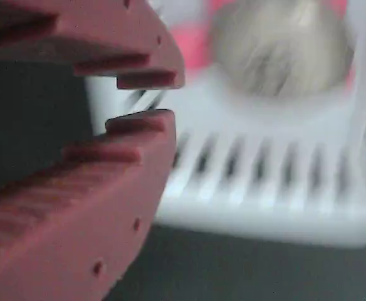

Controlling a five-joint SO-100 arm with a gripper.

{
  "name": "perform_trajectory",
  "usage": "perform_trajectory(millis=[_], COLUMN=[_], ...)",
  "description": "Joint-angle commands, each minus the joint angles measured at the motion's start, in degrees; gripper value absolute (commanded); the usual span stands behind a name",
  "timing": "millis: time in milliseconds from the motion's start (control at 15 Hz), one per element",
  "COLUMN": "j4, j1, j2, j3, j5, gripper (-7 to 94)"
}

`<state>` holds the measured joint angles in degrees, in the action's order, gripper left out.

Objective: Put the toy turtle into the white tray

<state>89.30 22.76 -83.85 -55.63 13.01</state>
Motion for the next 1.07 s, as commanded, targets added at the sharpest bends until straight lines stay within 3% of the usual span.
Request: perform_trajectory(millis=[0, 333, 600, 1000], j4=[-2.4, -17.0, -30.4, -21.7], j1=[-4.3, -17.8, -20.2, -20.3], j2=[-19.6, -48.4, -72.6, -98.0], j3=[-9.1, -45.1, -80.9, -105.2], j5=[-2.5, -9.7, -12.0, -12.5], gripper=[0, 0, 0, 0])
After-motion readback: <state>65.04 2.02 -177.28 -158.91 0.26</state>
